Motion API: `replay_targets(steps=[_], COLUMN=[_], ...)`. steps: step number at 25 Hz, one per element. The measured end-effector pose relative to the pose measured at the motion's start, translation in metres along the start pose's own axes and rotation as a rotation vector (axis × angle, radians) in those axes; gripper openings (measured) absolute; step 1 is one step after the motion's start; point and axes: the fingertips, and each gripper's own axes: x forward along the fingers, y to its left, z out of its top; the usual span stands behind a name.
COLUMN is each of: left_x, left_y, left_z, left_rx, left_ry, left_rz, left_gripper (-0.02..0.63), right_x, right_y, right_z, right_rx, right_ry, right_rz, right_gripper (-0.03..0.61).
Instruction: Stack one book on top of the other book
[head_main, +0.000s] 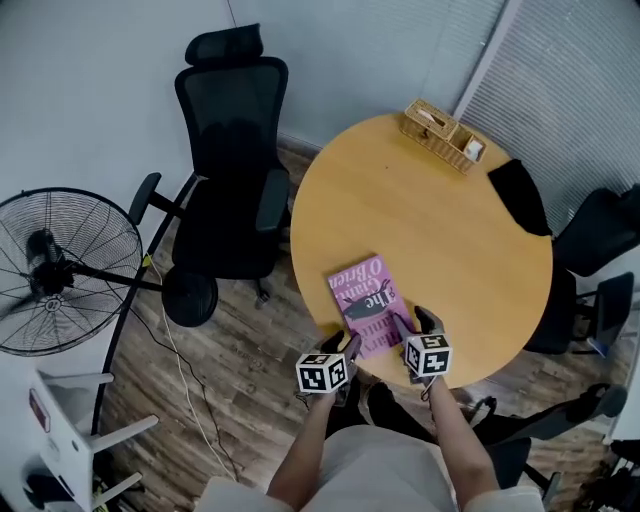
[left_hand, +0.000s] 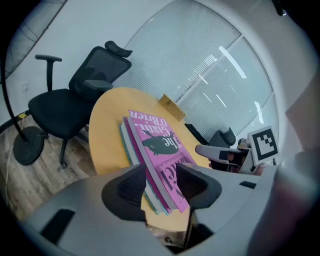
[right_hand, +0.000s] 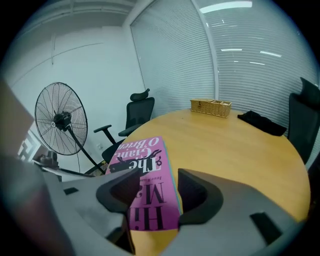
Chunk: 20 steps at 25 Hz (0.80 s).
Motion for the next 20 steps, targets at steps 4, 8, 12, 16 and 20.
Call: replay_targets(steps=[4, 8, 12, 16, 20], left_x=[-0.023, -0.040, -0.060, -0.089, -0.117], left_y=[-0.008, -0.016, -0.039, -0.060, -0.073], left_z=[-0.003, -0.007, -0.027, -0.051, -0.069], left_rx=[0.085, 0.163, 0.208, 0.268, 0.261], left_ry=[-0.032, -0.076, -0.103, -0.139, -0.186], left_rz=[-0.019, -0.019, -0.011, 0.039, 0.049], left_gripper=[0.198, 0.198, 0.198, 0.198, 0.198], right_x=[-0.035, -0.066, -0.102, -0.133, -0.158], right_y=[0.011, 0.027, 0.039, 0.045, 0.051], right_z=[-0.010, -0.032, -0.056, -0.076, -0.096], right_rx=[0.038, 0.053, 0.055, 0.065, 0.051], right_ry=[-0.044, -0.072, -0.102, -0.135, -0.151], right_rz=[0.026, 0.063, 0.091, 0.105, 0.114], right_gripper=[0.245, 0.245, 0.245, 0.245, 0.245])
